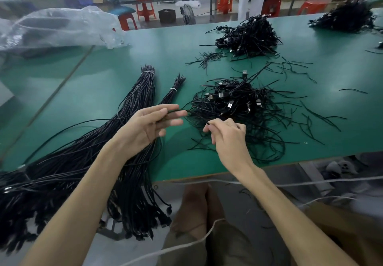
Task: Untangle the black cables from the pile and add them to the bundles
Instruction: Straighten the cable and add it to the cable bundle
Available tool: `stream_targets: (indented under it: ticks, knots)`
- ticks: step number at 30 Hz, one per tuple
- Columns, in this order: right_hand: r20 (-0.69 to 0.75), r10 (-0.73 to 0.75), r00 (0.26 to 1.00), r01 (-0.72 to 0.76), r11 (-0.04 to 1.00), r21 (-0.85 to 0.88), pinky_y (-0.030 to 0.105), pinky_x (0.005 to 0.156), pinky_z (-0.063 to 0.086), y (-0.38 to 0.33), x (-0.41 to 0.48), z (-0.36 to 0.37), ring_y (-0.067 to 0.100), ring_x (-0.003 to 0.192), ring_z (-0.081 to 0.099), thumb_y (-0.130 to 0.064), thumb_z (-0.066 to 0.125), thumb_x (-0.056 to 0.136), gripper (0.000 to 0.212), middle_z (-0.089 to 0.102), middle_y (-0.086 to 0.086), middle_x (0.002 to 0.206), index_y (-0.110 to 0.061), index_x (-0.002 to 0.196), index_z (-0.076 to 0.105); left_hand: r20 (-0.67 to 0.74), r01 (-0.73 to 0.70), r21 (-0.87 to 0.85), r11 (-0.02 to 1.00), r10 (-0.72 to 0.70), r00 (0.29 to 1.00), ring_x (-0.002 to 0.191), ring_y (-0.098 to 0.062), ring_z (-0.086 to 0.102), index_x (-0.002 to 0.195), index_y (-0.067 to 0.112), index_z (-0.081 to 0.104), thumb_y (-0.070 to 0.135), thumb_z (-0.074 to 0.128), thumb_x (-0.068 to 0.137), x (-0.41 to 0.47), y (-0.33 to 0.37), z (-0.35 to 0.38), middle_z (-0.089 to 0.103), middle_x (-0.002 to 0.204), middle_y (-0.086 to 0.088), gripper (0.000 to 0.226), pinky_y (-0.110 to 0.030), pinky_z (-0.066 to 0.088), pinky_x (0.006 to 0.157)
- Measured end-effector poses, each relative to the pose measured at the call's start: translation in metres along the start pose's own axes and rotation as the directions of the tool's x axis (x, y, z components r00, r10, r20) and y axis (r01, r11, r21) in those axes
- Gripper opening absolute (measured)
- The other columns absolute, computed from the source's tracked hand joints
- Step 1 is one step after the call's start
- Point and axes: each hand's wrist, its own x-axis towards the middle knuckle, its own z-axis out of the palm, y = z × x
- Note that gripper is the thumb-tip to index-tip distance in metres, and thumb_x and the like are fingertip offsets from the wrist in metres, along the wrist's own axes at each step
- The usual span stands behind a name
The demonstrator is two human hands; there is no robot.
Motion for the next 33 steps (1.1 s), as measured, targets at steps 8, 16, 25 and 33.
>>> stream_targets:
  ticks: [8, 16, 25, 33]
  knots:
    - [-0.036, -0.161, 0.986, 0.157, 0.984, -0.079, 0.038, 0.085, 0.032, -0.004, -0.011, 0.002, 0.013, 0.08, 0.045, -0.008, 0.056, 0.103, 0.018, 0.038, -0.031, 0.072, -0.012, 0.095, 0.072, -0.124, 0.054, -0.319, 0.946, -0.098, 0.987, 0.071, -0.007, 0.053, 0.117, 0.013, 0.077, 0.038, 0.059, 0.1, 0.01, -0.023, 0.019, 0.057, 0.083, 0.007, 0.035, -0.021, 0.047, 0.066]
    - [0.087, -0.22, 0.972, 0.23, 0.964, -0.137, 0.036, 0.083, 0.034, -0.002, -0.02, 0.006, 0.011, 0.079, 0.047, -0.015, 0.057, 0.104, 0.019, 0.049, -0.025, 0.083, -0.013, 0.094, 0.072, -0.101, -0.064, -0.489, 0.87, 0.016, 0.995, 0.087, -0.01, 0.072, 0.104, 0.013, 0.079, 0.04, 0.04, 0.109, 0.015, -0.011, 0.042, 0.074, 0.101, 0.004, 0.047, -0.027, 0.059, 0.082]
    - [0.322, 0.043, 0.946, -0.104, 0.979, 0.175, 0.025, 0.052, 0.035, 0.002, 0.018, -0.025, 0.008, 0.045, 0.037, -0.059, 0.063, 0.094, 0.057, 0.047, -0.003, 0.046, -0.02, 0.053, 0.056, 0.402, 0.001, 0.695, 0.719, -0.39, 0.829, 0.052, -0.018, 0.058, 0.105, 0.007, 0.071, 0.042, 0.04, 0.111, -0.008, 0.004, 0.051, 0.073, 0.076, -0.005, 0.047, -0.027, 0.038, 0.052]
    - [0.137, -0.04, 0.99, -0.023, 0.902, 0.43, 0.041, 0.064, 0.049, -0.034, 0.037, -0.022, 0.01, 0.049, 0.038, -0.046, 0.051, 0.106, 0.061, 0.041, -0.011, 0.046, -0.02, 0.052, 0.043, -0.017, -0.064, 0.659, 0.749, 0.1, 0.995, 0.114, -0.012, 0.059, 0.133, 0.001, 0.06, 0.037, 0.038, 0.107, 0.011, -0.02, 0.067, 0.065, 0.124, -0.003, 0.049, -0.03, 0.04, 0.107]
